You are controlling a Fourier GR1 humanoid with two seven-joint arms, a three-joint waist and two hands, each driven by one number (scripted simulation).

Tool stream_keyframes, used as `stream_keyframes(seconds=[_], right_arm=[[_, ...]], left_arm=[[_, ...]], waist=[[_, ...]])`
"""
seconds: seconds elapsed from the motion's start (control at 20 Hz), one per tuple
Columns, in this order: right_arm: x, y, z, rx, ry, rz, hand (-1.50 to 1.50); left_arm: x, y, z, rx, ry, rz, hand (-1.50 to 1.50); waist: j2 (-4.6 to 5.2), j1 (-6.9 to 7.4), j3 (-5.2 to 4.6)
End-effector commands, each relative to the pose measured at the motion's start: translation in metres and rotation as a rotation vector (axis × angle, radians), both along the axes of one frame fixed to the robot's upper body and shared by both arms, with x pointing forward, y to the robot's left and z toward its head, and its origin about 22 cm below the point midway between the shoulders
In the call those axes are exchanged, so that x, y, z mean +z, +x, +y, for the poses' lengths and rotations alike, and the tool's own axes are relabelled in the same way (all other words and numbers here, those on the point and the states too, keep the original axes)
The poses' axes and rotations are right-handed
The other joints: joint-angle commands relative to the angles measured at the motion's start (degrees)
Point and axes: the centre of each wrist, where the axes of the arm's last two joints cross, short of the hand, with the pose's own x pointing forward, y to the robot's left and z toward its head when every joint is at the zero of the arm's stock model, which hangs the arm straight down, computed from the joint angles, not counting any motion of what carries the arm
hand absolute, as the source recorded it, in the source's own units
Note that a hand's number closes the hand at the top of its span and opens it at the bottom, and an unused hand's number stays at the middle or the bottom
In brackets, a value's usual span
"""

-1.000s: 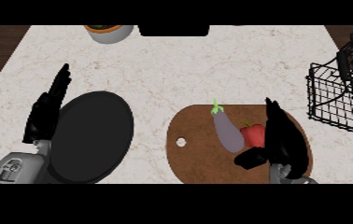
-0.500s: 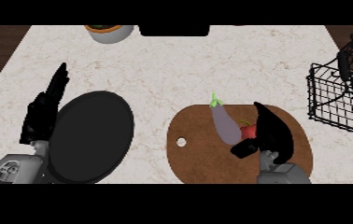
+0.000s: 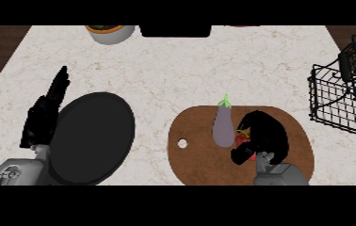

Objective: Pick the bell pepper from the cutting board and place it in the tiered basket

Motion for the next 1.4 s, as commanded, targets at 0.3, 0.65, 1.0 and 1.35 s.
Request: stream_keyframes(seconds=[0.3,0.65,1.0,1.35], right_arm=[[0.019,-0.005,0.028,-0.015,0.111,-0.085,1.5],[0.032,0.002,0.04,0.089,0.177,-0.287,1.5],[0.12,0.002,0.029,-0.032,0.135,-0.698,1.5],[0.191,0.004,-0.014,-0.1,0.007,-0.88,1.5]], left_arm=[[0.005,-0.004,0.006,-0.009,-0.017,0.006,0.0],[0.006,0.004,-0.007,-0.008,-0.008,-0.005,0.0],[-0.003,-0.002,-0.003,0.012,0.003,0.013,0.0],[0.001,0.004,0.002,0.007,0.0,0.007,0.0]], waist=[[0.31,0.26,0.27],[0.24,0.03,0.29],[-0.02,-0.34,0.23],[0.22,-0.17,0.24]])
